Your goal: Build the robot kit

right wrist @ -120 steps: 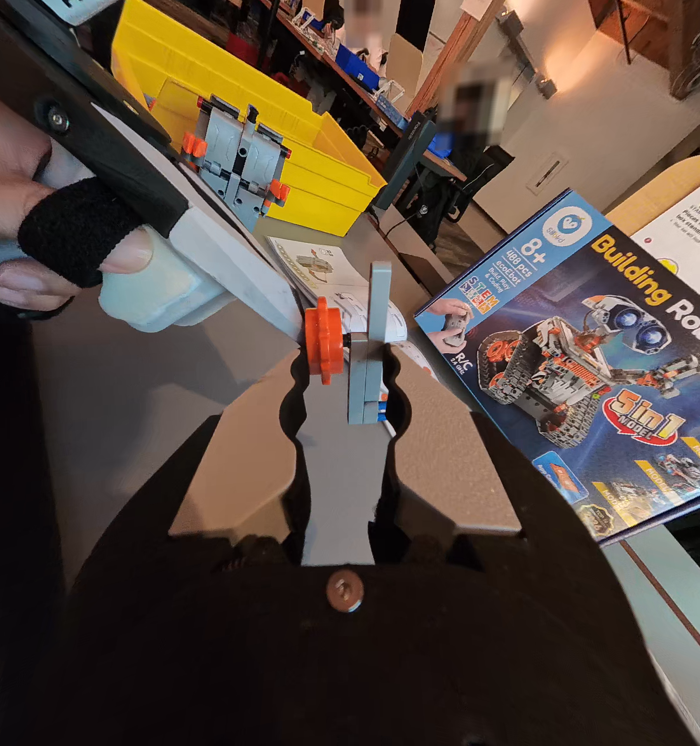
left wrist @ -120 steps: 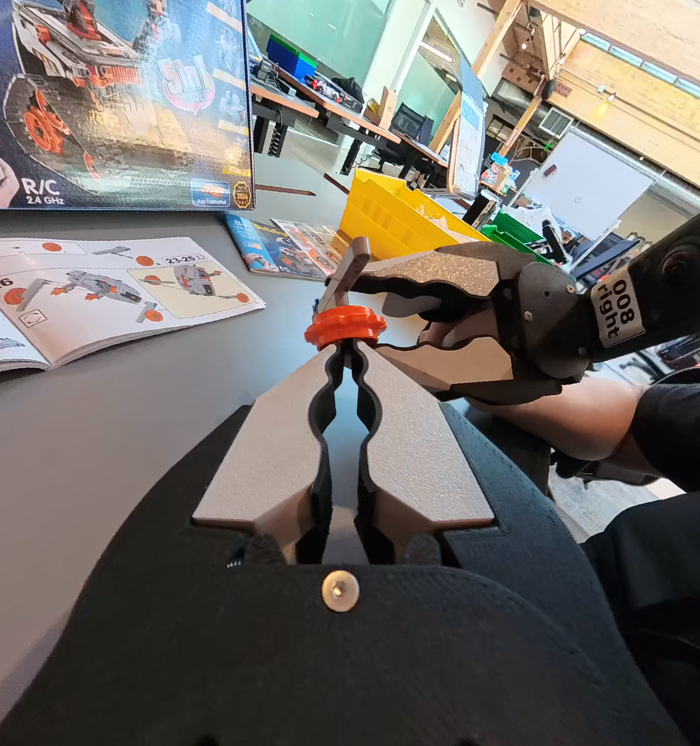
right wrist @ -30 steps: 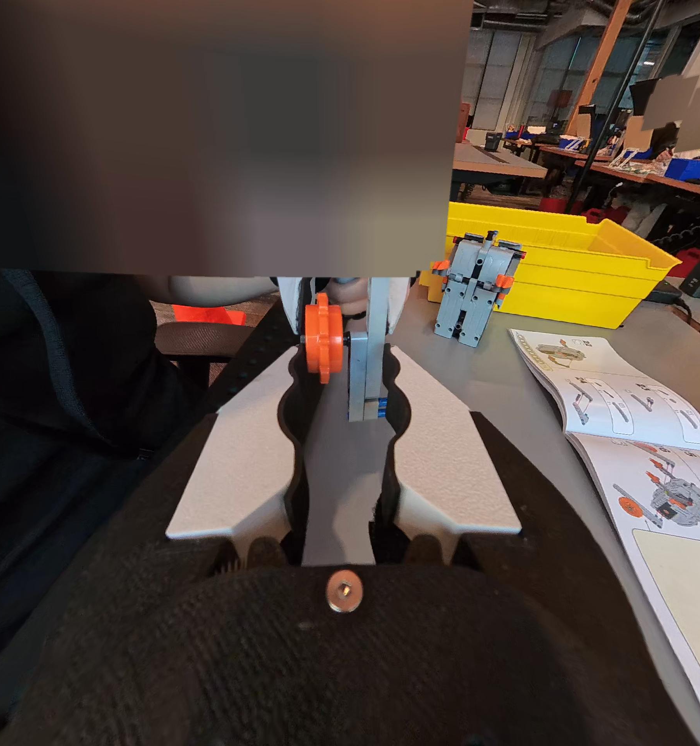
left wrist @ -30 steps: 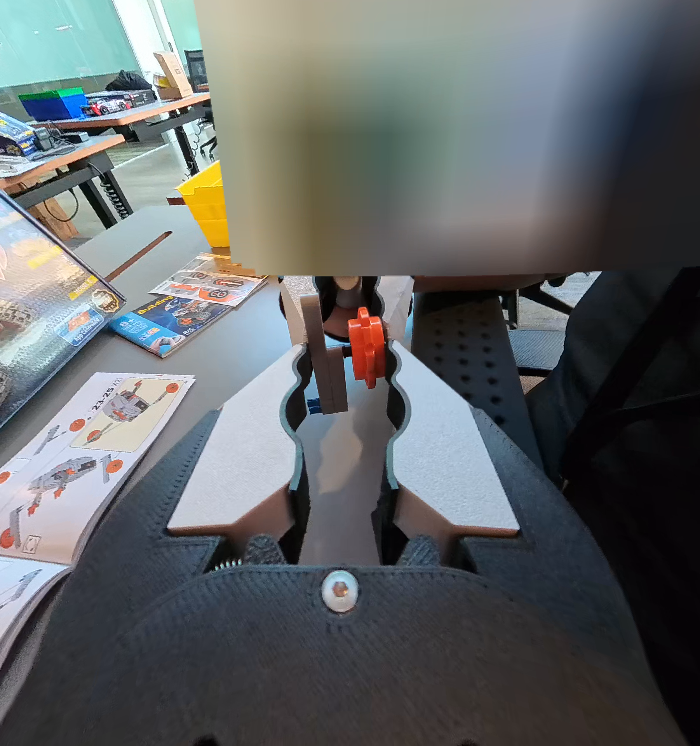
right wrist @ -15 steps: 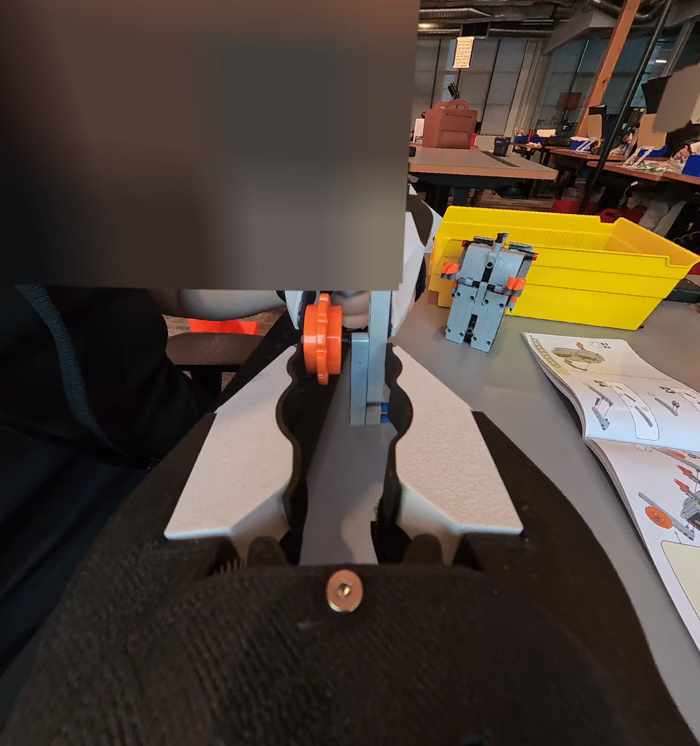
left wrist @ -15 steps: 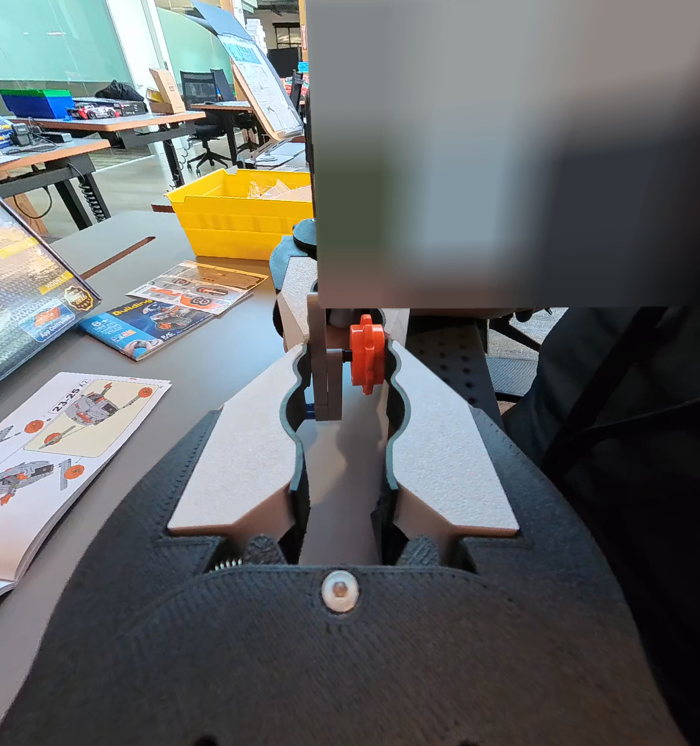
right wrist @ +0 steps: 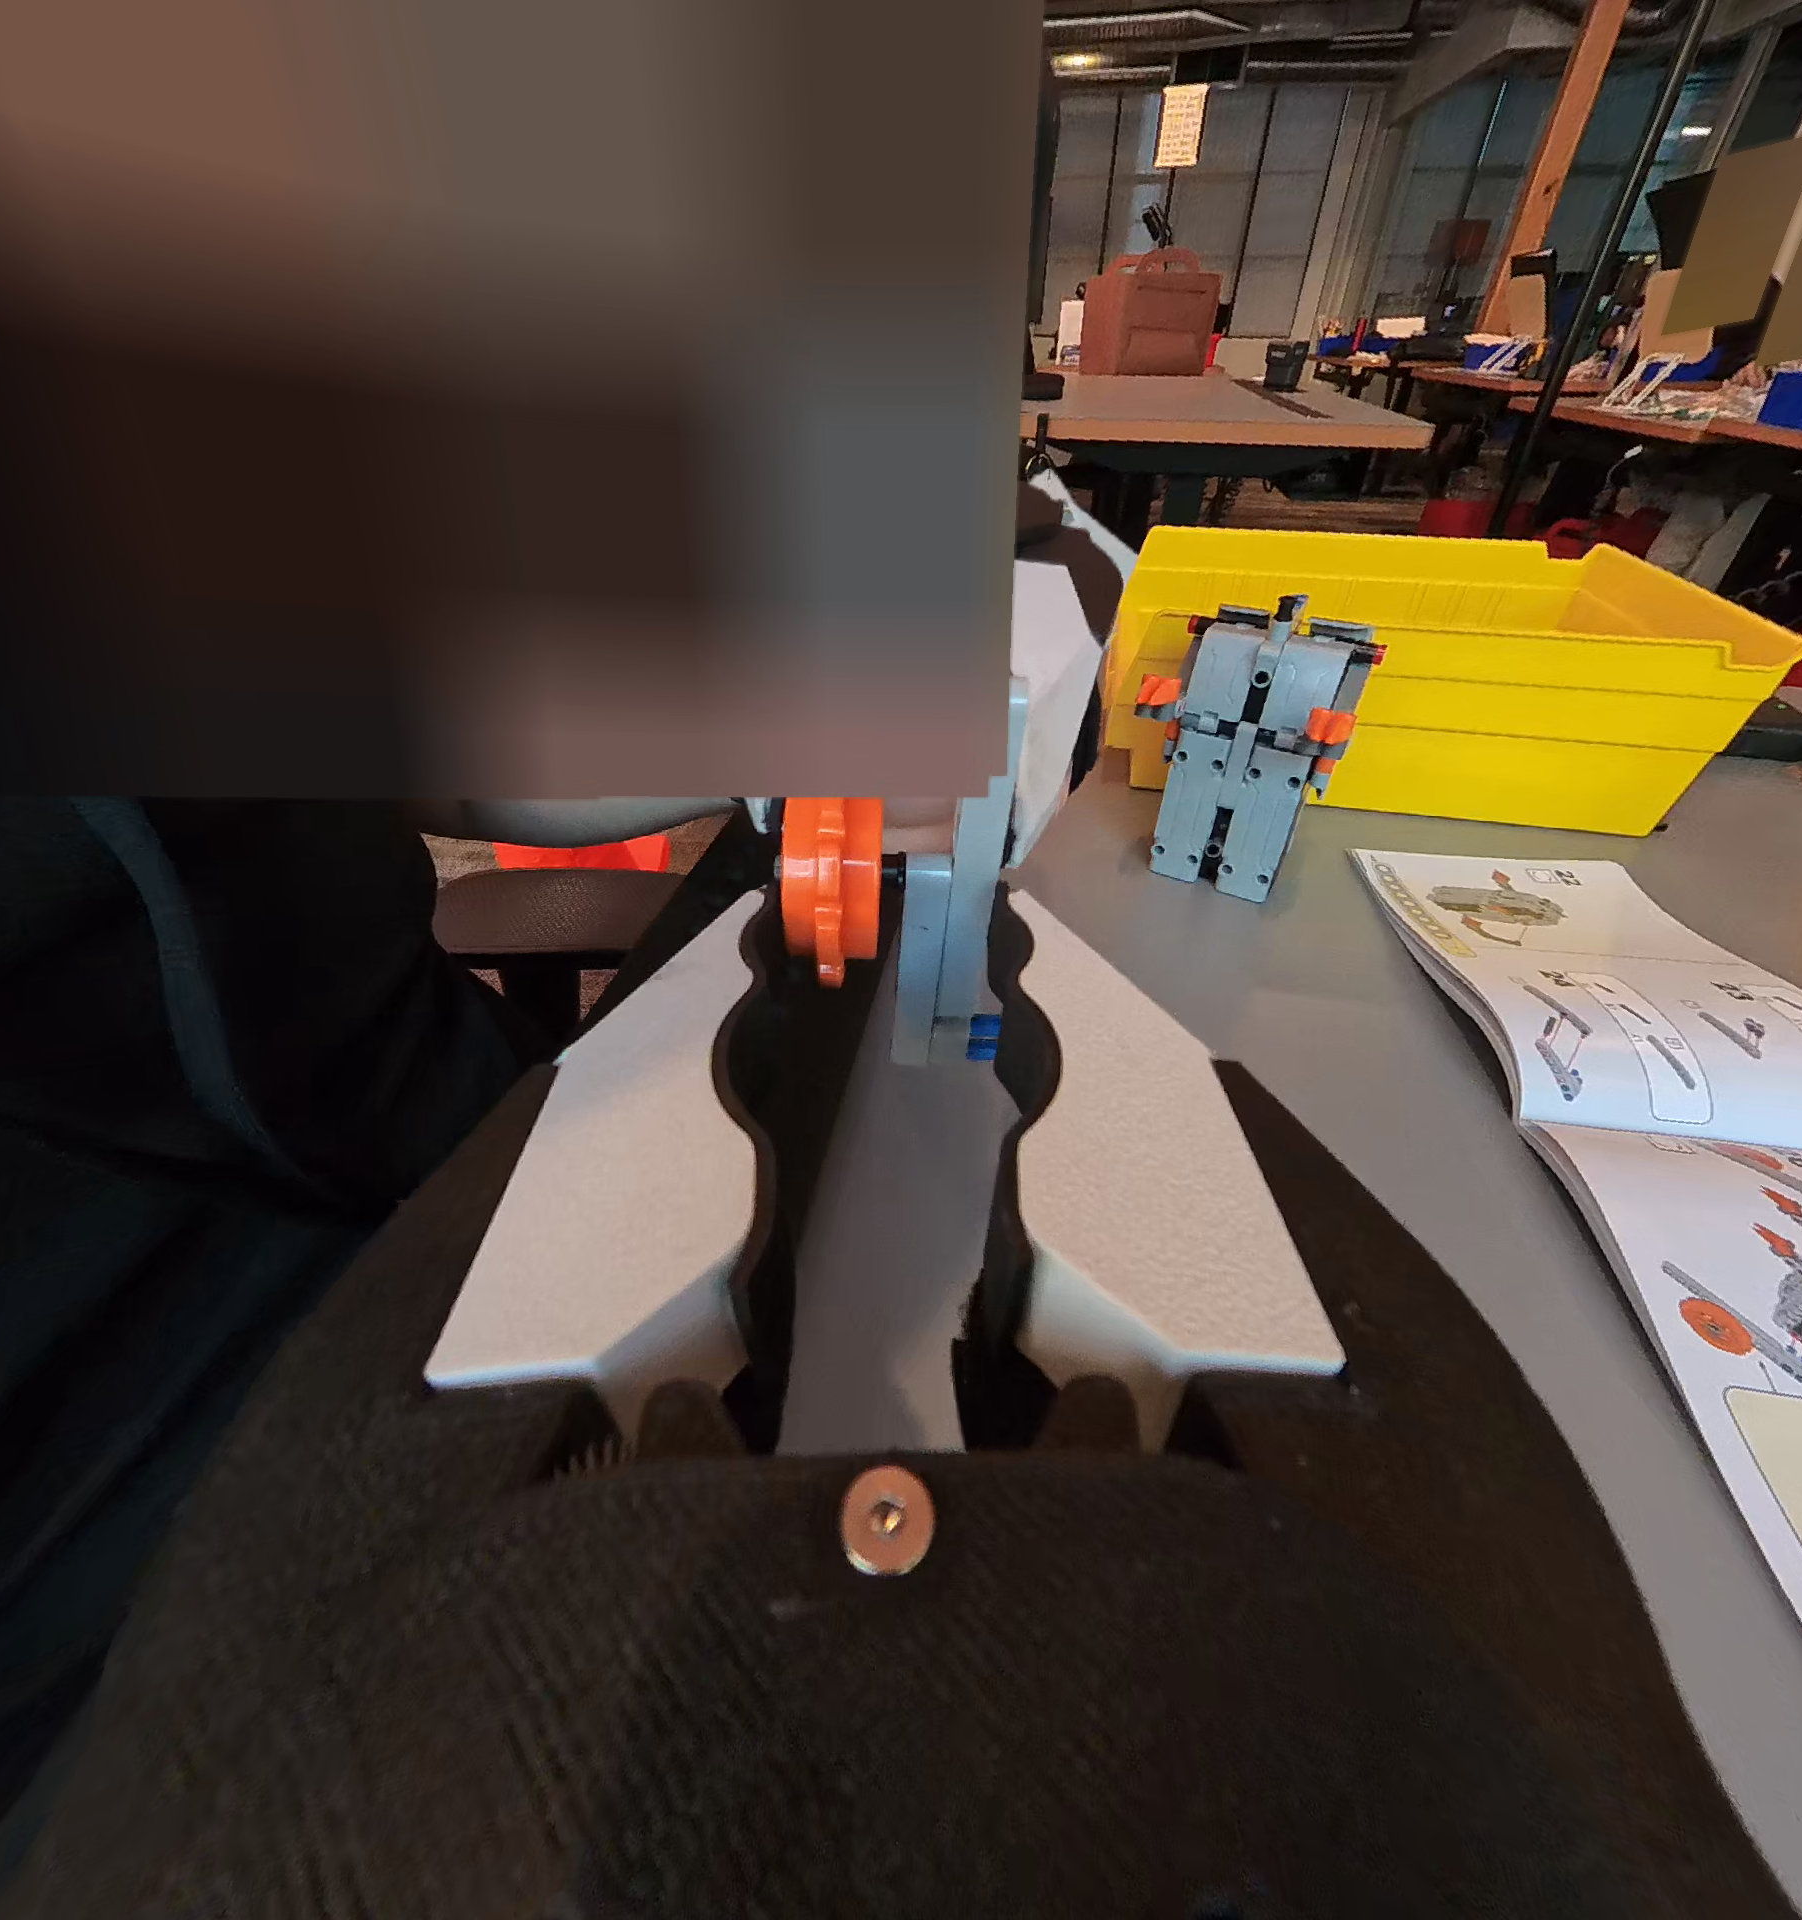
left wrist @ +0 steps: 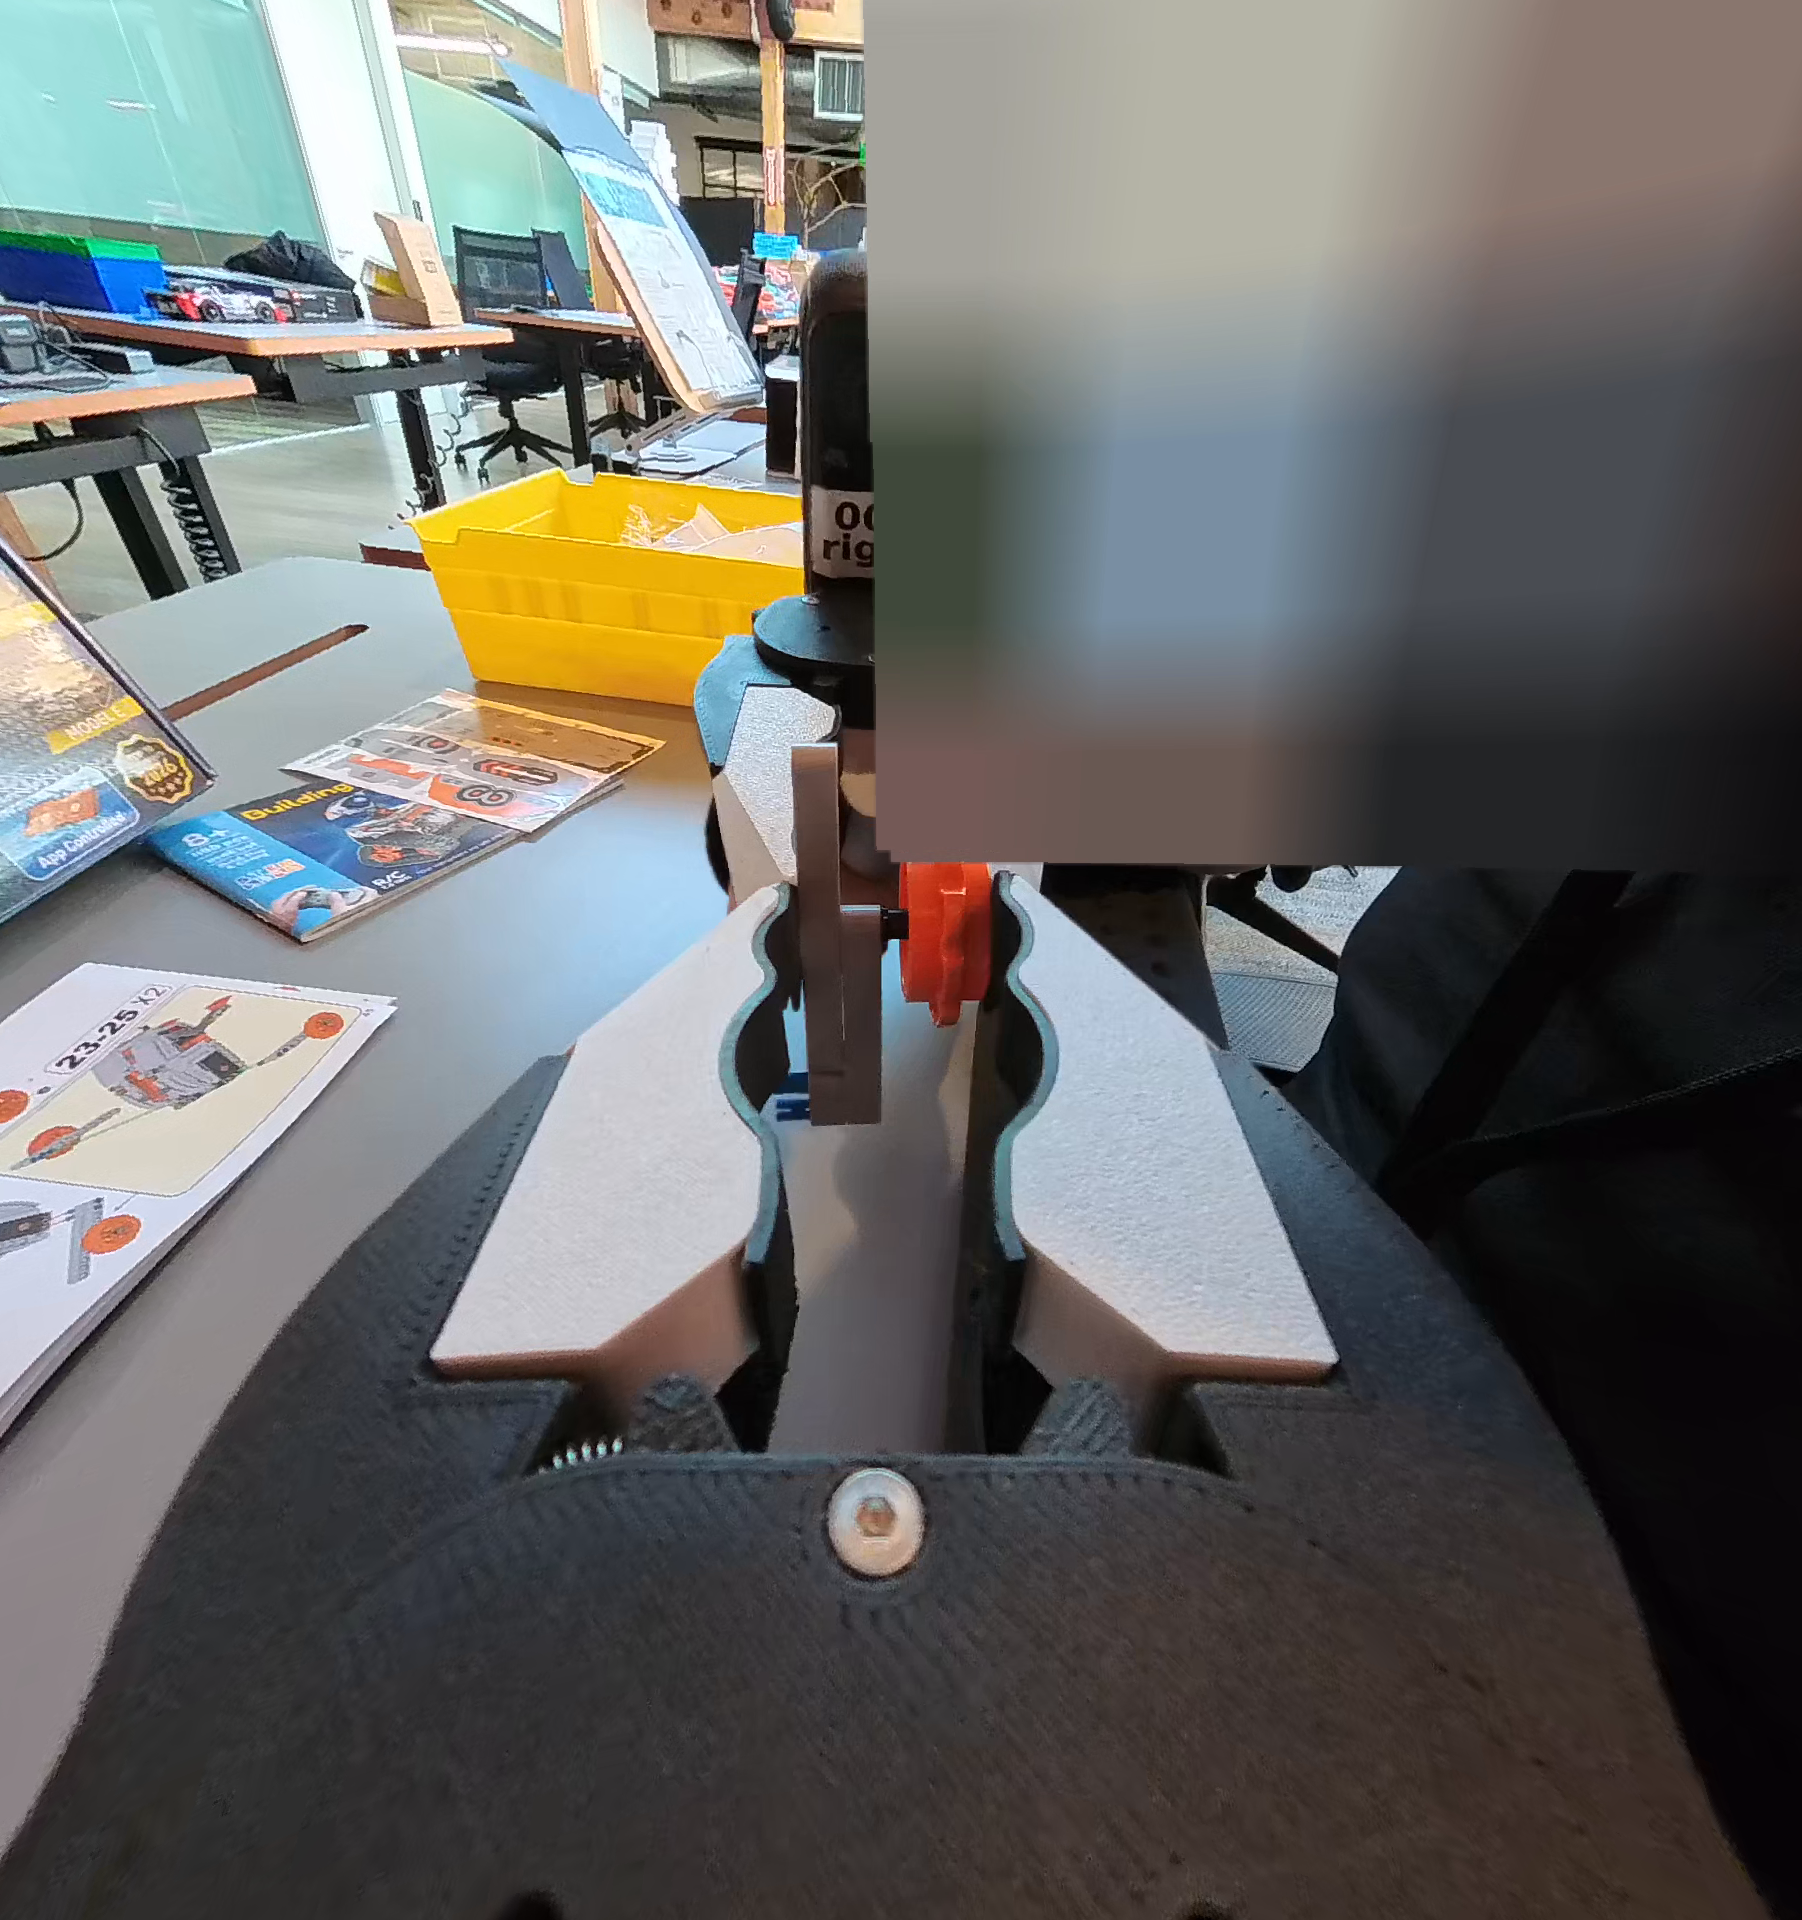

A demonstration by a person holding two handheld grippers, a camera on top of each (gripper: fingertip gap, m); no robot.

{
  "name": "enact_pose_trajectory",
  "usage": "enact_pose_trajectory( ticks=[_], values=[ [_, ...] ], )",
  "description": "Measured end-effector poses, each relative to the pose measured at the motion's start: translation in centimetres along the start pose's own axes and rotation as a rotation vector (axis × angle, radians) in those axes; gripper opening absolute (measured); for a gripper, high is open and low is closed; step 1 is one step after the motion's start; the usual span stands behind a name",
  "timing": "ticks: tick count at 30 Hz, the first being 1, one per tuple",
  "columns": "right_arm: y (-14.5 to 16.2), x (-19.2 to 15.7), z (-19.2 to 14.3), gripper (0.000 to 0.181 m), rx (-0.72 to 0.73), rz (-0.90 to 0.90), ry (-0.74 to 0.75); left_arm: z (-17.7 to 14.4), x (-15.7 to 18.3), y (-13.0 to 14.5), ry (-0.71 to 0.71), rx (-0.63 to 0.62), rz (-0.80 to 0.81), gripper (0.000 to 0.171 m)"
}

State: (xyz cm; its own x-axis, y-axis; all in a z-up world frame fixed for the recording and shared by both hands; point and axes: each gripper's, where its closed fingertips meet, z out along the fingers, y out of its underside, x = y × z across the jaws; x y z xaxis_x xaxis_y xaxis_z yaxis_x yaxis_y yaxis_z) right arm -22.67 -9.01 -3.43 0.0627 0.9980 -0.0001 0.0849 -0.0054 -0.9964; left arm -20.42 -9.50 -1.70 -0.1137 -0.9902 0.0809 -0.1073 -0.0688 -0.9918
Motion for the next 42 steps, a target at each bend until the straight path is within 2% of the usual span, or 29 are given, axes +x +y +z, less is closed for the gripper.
enact_pose_trajectory(
  ticks=[5, 8, 11, 13, 15, 18, 20, 26, 33, 35, 37, 42],
  values=[
    [0.0, 1.1, -0.1, 0.036, -0.019, 0.011, 0.077, -0.2, -1.1, -0.1, -0.037, 0.017, -0.064, 0.034],
    [0.0, 3.1, -0.7, 0.036, -0.021, -0.007, 0.204, -1.2, -2.4, -0.5, -0.122, 0.041, -0.137, 0.048],
    [-0.3, 5.2, -1.7, 0.036, -0.041, -0.088, 0.375, -2.3, -3.5, -0.2, -0.262, 0.030, -0.178, 0.039],
    [-0.4, 6.2, -2.2, 0.036, -0.065, -0.161, 0.478, -2.4, -3.7, 0.3, -0.334, 0.003, -0.207, 0.022],
    [-0.4, 6.7, -2.4, 0.036, -0.102, -0.236, 0.553, -2.0, -3.9, 0.4, -0.387, 0.005, -0.251, 0.013],
    [-0.3, 7.2, -2.4, 0.036, -0.150, -0.315, 0.633, -1.0, -4.4, 0.6, -0.427, 0.018, -0.314, 0.017],
    [-0.3, 7.2, -2.3, 0.036, -0.165, -0.339, 0.663, -0.6, -5.1, 1.0, -0.467, 0.007, -0.322, 0.018],
    [0.4, 8.1, -2.0, 0.036, -0.238, -0.379, 0.755, 0.1, -6.3, 1.2, -0.533, 0.014, -0.327, 0.005],
    [0.8, 9.4, -2.4, 0.035, -0.264, -0.326, 0.852, 0.5, -7.8, 1.4, -0.595, 0.030, -0.344, 0.007],
    [1.1, 9.7, -2.7, 0.035, -0.280, -0.316, 0.870, 0.8, -8.1, 1.5, -0.592, 0.016, -0.286, 0.007],
    [1.8, 9.7, -2.7, 0.035, -0.298, -0.308, 0.864, 0.9, -8.1, 2.1, -0.567, -0.016, -0.303, 0.004],
    [2.0, 9.9, -2.2, 0.035, -0.283, -0.240, 0.845, 0.3, -8.3, 2.4, -0.508, 0.010, -0.360, 0.001]
  ],
)
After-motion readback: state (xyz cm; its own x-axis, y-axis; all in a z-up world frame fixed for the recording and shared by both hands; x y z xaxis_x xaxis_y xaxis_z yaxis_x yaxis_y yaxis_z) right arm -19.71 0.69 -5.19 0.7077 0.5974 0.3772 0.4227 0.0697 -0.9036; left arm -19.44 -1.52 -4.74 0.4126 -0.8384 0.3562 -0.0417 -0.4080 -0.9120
